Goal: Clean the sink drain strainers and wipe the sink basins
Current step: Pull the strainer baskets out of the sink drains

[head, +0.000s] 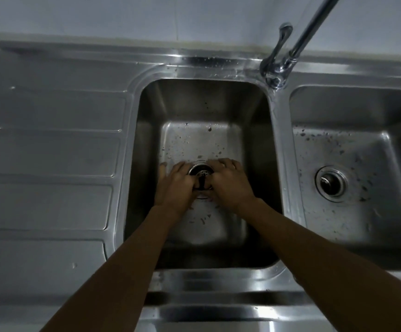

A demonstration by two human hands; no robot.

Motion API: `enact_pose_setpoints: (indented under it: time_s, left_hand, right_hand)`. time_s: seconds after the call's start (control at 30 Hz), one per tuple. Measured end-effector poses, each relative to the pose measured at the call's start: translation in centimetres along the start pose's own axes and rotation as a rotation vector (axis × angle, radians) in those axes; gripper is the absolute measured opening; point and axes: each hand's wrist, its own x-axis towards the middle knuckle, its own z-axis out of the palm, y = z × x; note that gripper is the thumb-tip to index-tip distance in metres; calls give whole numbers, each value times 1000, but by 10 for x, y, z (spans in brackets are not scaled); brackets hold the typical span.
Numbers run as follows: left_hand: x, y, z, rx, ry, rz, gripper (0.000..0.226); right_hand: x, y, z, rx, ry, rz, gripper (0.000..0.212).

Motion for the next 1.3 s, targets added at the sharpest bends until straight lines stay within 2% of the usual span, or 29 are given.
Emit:
enact_pose_setpoints:
  time_s: [0.13,0.27,0.4,0.47,0.57,0.73,0.87,1.03,1.2,1.3]
  left_hand:
    - [-10,1,-36,-107,92,29,55]
    - [-16,10,-96,-120,124,90,89]
    - [-8,48,-151,-56,144,223,86]
    - [4,83,-164,-37,153,305,85]
    - [19,147,-162,-15,179,415,86]
    - [43,240,-108,47,173,529,78]
    - [68,284,-47,150,7,507,75]
    - [86,289,24,192,-111,356,74]
    - [84,278,49,149,-178,156,94]
    - [85,277,51,120,-230,87,107]
  right_hand:
    - [-13,-3,-32,4,80,-9,62]
    - [-33,0,-81,119,222,7,77]
    - [-69,27,-130,244,309,80,97]
    - [-94,52,-143,260,347,135,96]
    - [-137,100,-147,290,394,222,85]
    - [-192,178,-117,269,274,321,85]
    - [-200,223,-70,296,108,347,76]
    - [-175,247,-6,261,-140,304,96]
    - [-157,246,18,220,-132,182,85]
    - [-158,255,22,233,-111,119,93]
